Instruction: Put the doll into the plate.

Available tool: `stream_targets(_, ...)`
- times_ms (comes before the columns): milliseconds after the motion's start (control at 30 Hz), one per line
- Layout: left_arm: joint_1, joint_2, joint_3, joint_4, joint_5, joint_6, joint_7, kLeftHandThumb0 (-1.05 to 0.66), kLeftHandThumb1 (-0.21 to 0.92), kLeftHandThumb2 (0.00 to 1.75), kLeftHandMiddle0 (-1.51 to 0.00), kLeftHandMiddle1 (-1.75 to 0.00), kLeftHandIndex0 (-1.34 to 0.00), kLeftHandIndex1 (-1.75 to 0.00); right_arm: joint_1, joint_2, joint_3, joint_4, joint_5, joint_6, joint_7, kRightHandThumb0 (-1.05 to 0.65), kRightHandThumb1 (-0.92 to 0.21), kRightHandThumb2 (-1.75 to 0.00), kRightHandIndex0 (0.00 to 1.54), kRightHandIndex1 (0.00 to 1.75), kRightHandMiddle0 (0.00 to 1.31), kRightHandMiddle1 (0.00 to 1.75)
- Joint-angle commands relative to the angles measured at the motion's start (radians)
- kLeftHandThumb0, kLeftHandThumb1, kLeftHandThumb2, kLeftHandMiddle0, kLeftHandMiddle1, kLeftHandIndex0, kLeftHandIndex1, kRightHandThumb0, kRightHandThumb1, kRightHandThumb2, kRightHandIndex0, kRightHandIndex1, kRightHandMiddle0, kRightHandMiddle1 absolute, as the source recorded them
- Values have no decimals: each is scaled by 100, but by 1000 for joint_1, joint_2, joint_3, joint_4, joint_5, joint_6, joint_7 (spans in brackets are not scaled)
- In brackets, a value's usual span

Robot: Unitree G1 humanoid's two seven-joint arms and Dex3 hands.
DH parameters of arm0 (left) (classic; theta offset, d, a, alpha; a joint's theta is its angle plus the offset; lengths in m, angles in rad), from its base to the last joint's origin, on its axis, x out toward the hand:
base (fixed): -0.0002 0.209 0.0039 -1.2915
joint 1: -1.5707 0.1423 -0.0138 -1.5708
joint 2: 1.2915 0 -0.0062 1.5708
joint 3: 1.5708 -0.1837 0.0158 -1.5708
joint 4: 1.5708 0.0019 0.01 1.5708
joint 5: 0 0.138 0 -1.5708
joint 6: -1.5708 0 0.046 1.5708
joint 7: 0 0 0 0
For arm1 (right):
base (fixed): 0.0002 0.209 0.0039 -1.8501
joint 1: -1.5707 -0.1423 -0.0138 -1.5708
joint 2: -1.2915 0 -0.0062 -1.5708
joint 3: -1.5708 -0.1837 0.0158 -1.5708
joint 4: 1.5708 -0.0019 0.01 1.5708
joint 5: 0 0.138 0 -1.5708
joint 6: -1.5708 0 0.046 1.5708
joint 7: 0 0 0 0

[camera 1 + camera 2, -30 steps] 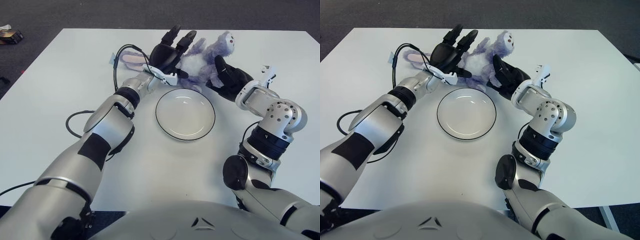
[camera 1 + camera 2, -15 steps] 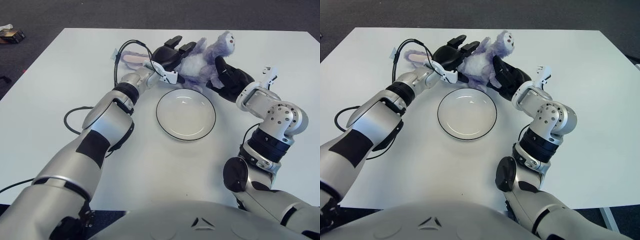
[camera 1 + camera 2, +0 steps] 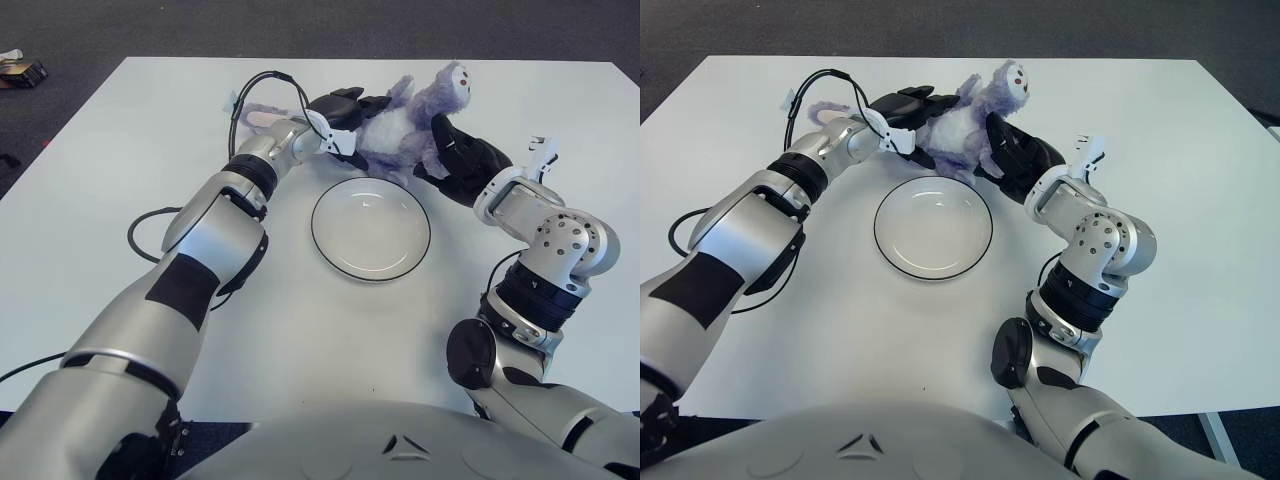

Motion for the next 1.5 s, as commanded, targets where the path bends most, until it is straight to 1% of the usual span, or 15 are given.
stream_targets(0, -36, 6, 6, 5, -5, 21, -22, -88, 82, 0, -11, 0, -17, 0, 11, 11, -6, -27, 26, 3, 7, 13, -66, -51, 86, 175, 65, 175)
stream_targets(267, -39, 4, 4, 4, -2, 38, -23, -87, 81, 0, -10, 0, -15, 0, 17, 18, -7, -45, 28, 7, 9, 13, -67, -49, 86, 175, 65, 175)
stream_targets(867, -36, -4, -13, 2, 17, 80, 2, -85, 81, 0, -9, 0, -15, 0, 43, 2, 7, -83, 56, 10, 45, 12, -68, -48, 87, 175, 64, 175)
stream_targets(1133, -30, -15, -53, 8, 55, 122, 55, -84, 81, 0, -10, 0, -15, 0, 46, -1, 3, -88, 72, 11, 59, 12, -68, -48, 88, 175, 64, 175)
stream_targets(1267, -13, -27, -84, 14, 89, 149, 113, -83, 81, 0, -17, -3, -16, -1, 45, -2, -2, -92, 78, 16, 61, 11, -68, -48, 88, 175, 64, 175)
stream_targets(1467, -4, -32, -96, 21, 102, 155, 140, -82, 81, 0, -22, -4, -18, -1, 46, -4, -3, -93, 86, 16, 62, 11, -69, -48, 89, 175, 65, 175)
